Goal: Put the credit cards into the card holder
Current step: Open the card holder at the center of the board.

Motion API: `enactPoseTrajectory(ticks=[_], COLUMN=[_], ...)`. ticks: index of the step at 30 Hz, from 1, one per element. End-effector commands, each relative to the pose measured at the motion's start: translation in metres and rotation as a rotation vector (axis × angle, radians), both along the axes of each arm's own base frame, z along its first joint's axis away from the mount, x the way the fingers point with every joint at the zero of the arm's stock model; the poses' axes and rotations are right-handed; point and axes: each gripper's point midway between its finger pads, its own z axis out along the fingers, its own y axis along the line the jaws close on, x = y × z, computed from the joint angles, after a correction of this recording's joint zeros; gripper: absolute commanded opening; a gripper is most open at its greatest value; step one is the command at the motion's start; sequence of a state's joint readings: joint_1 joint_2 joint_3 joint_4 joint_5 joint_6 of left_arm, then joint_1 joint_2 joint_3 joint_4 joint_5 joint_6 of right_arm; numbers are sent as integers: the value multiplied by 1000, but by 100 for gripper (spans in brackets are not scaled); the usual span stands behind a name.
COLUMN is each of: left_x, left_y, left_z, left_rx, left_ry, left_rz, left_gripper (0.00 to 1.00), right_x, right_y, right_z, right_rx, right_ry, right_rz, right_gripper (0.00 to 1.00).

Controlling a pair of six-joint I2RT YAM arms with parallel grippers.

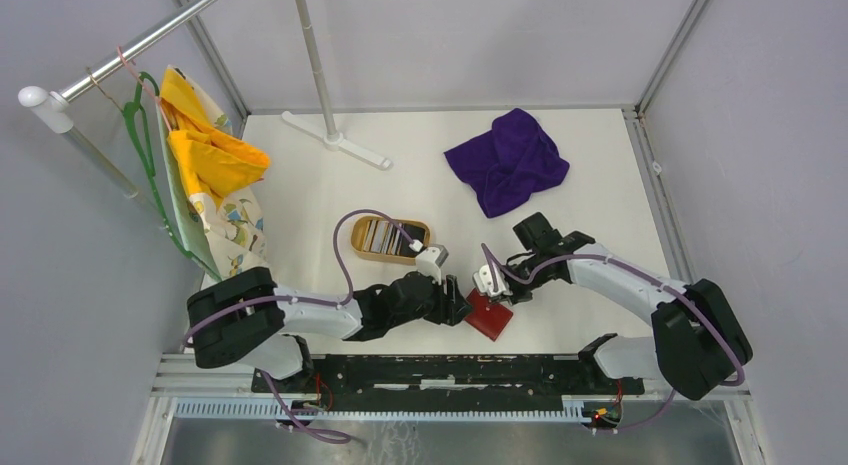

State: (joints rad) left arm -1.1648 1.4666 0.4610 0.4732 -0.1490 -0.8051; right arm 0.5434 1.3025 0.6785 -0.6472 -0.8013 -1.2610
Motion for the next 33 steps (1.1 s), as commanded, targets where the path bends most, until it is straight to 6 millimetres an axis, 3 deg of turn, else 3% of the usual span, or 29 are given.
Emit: enactPoseTrajectory(ticks=[1, 8, 10, 12, 13, 17, 20, 24, 33], left_x=[5, 7, 7, 5, 5, 4, 4, 3, -2], left_y=[-3, 5, 5, 4, 3, -2, -6, -12, -24], left_z=[27, 44, 48, 47, 45, 34, 35, 34, 16], left_rx=[-70, -78, -90, -96, -94, -65, -69, -82, -72], left_ry=[-75, -141, -140, -123, -112, -78, -75, -71, -29], left_rz=[-8, -15, -11, -9, -11, -16, -25, -40, -75], left_gripper=[63, 58, 50, 35, 30, 25, 25, 24, 23], right_x=[-5, 0, 8, 16, 15, -5, -6, 5, 20], right_y=[6, 7, 4, -2, -4, -7, -6, -4, -1], right_z=[10, 35, 35, 27, 21, 4, -4, -14, -19], right_rx=[65, 174, 174, 140, 124, 104, 84, 32, -5], right_ry=[-17, -6, -23, -53, -52, -61, -83, -84, -79], right_rz=[35, 7, -39, -75, -76, 29, 34, -32, -121], right_gripper=[0, 0, 0, 0, 5, 51, 65, 66, 53])
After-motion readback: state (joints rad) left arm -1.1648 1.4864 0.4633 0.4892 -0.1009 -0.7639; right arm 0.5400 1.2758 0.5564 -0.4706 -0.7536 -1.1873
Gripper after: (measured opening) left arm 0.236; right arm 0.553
